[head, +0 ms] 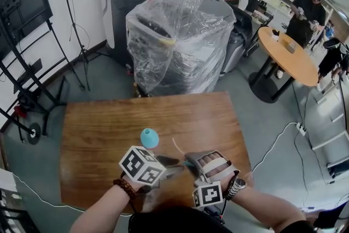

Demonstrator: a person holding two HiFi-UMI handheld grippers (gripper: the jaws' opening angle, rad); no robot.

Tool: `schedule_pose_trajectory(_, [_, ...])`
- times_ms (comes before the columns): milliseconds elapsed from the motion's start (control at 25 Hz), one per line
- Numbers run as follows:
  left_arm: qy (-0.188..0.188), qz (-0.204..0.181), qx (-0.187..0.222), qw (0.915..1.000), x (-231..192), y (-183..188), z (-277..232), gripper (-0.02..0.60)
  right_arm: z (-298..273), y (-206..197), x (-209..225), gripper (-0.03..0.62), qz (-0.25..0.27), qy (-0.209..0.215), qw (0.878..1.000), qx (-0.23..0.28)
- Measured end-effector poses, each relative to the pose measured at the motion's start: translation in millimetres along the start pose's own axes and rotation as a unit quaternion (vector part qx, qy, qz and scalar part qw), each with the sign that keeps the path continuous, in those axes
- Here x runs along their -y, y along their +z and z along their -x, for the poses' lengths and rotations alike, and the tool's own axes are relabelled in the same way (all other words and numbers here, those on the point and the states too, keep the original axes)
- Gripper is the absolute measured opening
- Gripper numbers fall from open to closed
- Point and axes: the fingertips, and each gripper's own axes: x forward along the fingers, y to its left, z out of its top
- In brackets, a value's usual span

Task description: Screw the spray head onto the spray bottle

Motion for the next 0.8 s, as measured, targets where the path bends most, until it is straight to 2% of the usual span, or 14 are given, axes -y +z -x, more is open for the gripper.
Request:
schedule_pose_trajectory(120, [0.019, -0.014, 0.025, 0.9994, -9.1, 3.2, 10.5, 0.179, -0.1, -3.3, 5.3, 0.117, -0.04, 0.01, 0.999, -0.001])
schedule_pose_trajectory(200, [0.04, -0.026, 0.038, 0.9981, -18.6, 2.3, 19.0, 0.179, -0.9, -7.3, 7.6, 0.117, -0.078, 0.019, 0.997, 0.0])
schedule_pose_trajectory(400, [0.122, -0.054, 0.054, 0.9895, -54.0, -9.9, 38.6, 0.181, -2.5, -20.4, 16.0, 0.117, -0.198, 0.044, 0.979, 0.002])
schedule_pose_trajectory(520, [0.183, -0.081, 0.059, 0.978, -75.8, -15.3, 48.4, 0.192, 0.6, -24.5, 28.2, 0.117, -0.277, 0.06, 0.959, 0.006])
schedule_pose_trajectory(640, [0.247, -0.106, 0.067, 0.9607, -101.7, -20.6, 56.6, 0.223, 2.2, -28.7, 36.8, 0.117, -0.341, 0.07, 0.937, 0.011])
schedule_pose_trajectory(800, [0.314, -0.101, 0.081, 0.9404, -135.7, -27.7, 68.0, 0.289, 6.0, -30.6, 48.0, 0.117, -0.409, 0.08, 0.909, 0.017])
